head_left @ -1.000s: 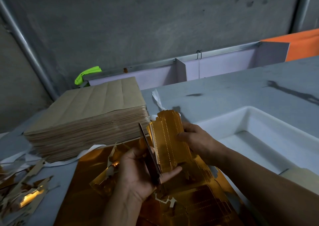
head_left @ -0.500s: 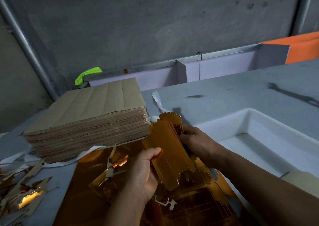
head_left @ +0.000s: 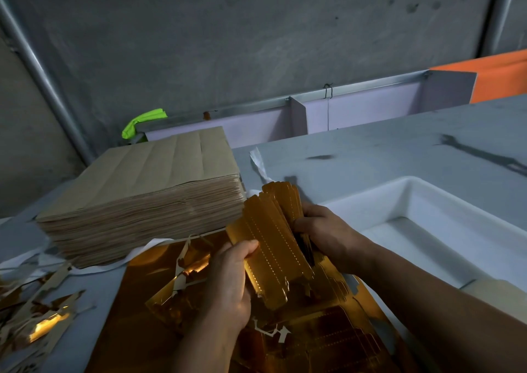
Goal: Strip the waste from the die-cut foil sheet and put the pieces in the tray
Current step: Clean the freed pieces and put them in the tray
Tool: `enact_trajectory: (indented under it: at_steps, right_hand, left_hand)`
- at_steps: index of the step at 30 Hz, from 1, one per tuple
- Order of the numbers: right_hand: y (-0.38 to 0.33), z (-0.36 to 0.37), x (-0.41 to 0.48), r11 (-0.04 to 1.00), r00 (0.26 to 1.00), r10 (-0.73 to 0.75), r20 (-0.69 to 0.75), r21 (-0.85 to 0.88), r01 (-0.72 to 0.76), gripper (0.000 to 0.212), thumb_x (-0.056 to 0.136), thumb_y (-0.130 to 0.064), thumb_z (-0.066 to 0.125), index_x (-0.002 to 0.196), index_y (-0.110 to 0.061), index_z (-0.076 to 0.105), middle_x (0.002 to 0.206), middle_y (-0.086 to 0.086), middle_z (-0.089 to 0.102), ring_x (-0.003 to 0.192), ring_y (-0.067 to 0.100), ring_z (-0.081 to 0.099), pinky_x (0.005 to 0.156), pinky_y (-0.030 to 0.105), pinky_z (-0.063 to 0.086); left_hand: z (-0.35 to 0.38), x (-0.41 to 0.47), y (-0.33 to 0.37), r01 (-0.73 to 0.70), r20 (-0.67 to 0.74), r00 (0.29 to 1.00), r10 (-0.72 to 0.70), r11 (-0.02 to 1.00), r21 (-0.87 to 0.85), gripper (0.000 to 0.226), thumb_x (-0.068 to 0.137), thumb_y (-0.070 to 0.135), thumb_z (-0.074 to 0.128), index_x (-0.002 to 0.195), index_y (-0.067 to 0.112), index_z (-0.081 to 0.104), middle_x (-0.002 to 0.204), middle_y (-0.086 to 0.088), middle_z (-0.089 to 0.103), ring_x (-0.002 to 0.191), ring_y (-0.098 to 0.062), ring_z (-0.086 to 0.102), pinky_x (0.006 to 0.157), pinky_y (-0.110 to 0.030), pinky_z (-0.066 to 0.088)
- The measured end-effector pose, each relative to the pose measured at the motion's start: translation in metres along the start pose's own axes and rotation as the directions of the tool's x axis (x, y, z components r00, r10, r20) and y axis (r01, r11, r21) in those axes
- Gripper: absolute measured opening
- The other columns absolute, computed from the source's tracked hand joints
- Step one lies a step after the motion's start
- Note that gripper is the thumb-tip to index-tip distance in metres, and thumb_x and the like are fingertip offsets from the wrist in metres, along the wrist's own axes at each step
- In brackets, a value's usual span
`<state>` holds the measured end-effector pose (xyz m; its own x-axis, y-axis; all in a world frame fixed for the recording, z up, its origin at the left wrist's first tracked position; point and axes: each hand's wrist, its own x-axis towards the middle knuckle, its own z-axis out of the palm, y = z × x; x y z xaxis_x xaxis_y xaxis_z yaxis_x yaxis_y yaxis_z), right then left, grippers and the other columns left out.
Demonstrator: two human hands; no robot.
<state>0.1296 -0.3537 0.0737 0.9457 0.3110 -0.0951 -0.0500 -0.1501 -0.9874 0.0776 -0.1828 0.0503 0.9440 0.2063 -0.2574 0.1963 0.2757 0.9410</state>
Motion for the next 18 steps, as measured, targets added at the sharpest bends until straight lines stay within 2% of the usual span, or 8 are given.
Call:
enact_trajectory:
  at_steps: [5,10,15,18]
  right_hand:
    - [0.000,0.000,0.001,1.000,1.000,-0.001,-0.010,0.017,0.001,0.021,0.097,-0.014,0.054,0.112,-0.020,0.065,0.102,0.008,0.074,0.095,0.027,0.071,0.096,0.054,0.051]
    - [0.001,0.000,0.001,0.999,1.000,-0.004,-0.017,0.039,0.004,0.022,0.096,-0.013,0.054,0.114,-0.020,0.064,0.104,0.010,0.073,0.095,0.029,0.072,0.096,0.055,0.052]
    - [0.005,0.000,0.007,0.998,1.000,0.012,-0.016,0.068,-0.011,0.031,0.096,-0.016,0.056,0.126,-0.020,0.060,0.114,0.011,0.070,0.101,0.033,0.069,0.096,0.055,0.052]
    - [0.010,-0.003,0.011,0.989,1.000,0.022,0.010,0.149,-0.023,0.025,0.095,-0.014,0.055,0.118,-0.018,0.063,0.105,0.011,0.074,0.095,0.031,0.072,0.086,0.050,0.058]
  left_hand:
    - [-0.005,0.001,0.001,0.016,-0.072,0.997,-0.019,0.999,-0.041,0.020,0.087,0.025,0.063,0.106,0.019,0.063,0.104,-0.015,0.069,0.096,-0.034,0.066,0.068,-0.041,0.051]
    - [-0.006,0.002,0.001,0.022,-0.101,0.995,-0.026,0.999,-0.044,0.017,0.087,0.025,0.063,0.104,0.020,0.063,0.109,-0.016,0.067,0.100,-0.035,0.064,0.072,-0.045,0.052]
    - [-0.009,0.002,0.004,0.021,-0.159,0.986,-0.041,0.992,-0.126,0.008,0.090,0.026,0.062,0.098,0.025,0.063,0.107,-0.013,0.067,0.099,-0.035,0.063,0.069,-0.045,0.051]
    - [-0.013,0.003,0.010,0.029,-0.202,0.976,-0.079,0.970,-0.243,0.014,0.088,0.027,0.063,0.102,0.027,0.061,0.107,-0.012,0.066,0.097,-0.036,0.063,0.068,-0.047,0.051]
